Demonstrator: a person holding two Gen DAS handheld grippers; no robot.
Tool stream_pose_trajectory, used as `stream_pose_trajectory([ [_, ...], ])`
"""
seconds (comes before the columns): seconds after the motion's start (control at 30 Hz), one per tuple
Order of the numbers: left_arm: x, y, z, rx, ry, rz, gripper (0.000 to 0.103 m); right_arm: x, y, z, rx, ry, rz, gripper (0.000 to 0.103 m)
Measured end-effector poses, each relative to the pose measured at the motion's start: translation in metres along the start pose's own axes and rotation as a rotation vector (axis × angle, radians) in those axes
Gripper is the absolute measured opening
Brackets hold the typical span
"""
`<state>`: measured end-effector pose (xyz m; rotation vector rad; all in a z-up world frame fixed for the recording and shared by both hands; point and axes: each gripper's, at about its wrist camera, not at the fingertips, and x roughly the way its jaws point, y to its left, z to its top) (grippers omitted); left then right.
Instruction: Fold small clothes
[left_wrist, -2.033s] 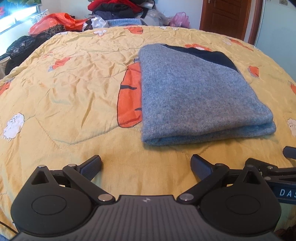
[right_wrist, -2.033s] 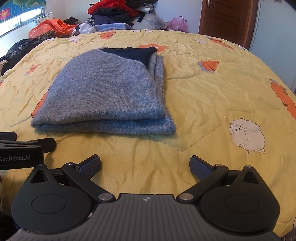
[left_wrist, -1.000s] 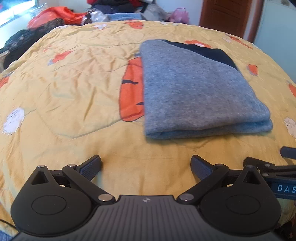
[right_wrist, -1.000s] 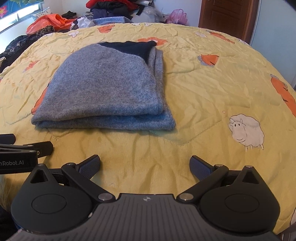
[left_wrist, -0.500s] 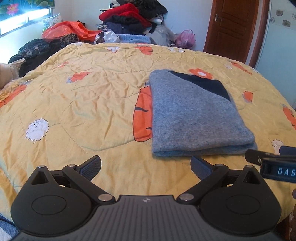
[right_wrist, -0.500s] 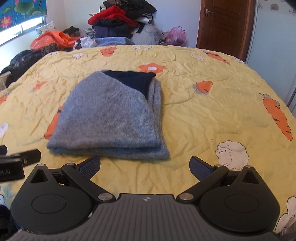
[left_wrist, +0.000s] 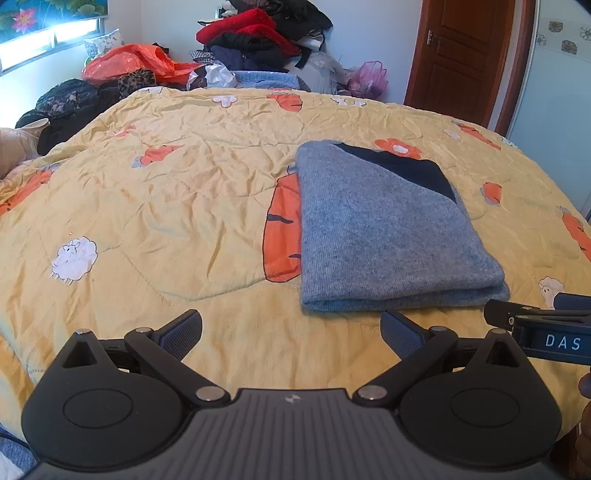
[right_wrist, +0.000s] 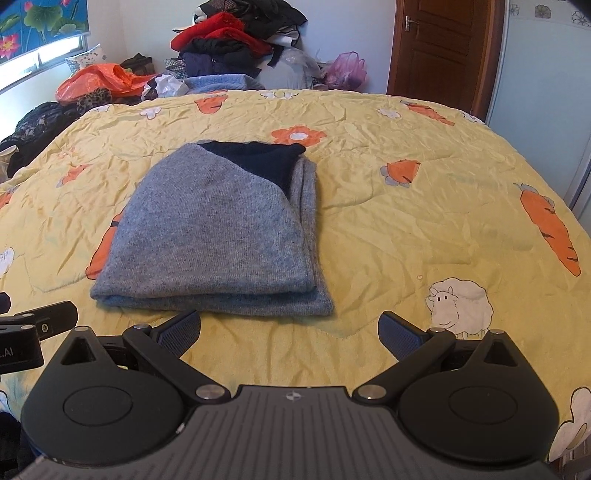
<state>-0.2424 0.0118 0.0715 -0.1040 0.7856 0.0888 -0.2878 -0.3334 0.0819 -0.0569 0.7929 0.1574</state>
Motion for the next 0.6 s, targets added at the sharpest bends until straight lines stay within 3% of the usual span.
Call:
stream_pose_trajectory([
  [0.23,0.003,0.003,-0.001,-0.018,0.012,-0.026,0.103,0.0,0.001,-0.001,0.002,0.003,0.002,0.102],
  [0.37,-0.003,0.005,-0.004,-0.03,-0.031,-0.043,0.103,0.001,0.002,-0.001,0.0,0.003,0.004,0.102],
  [0.6,0.006,0.017,0.007,0.031,-0.055,-0.041,0.103,0.004,-0.008,0.006,-0.01,-0.037,0.006,0.103],
])
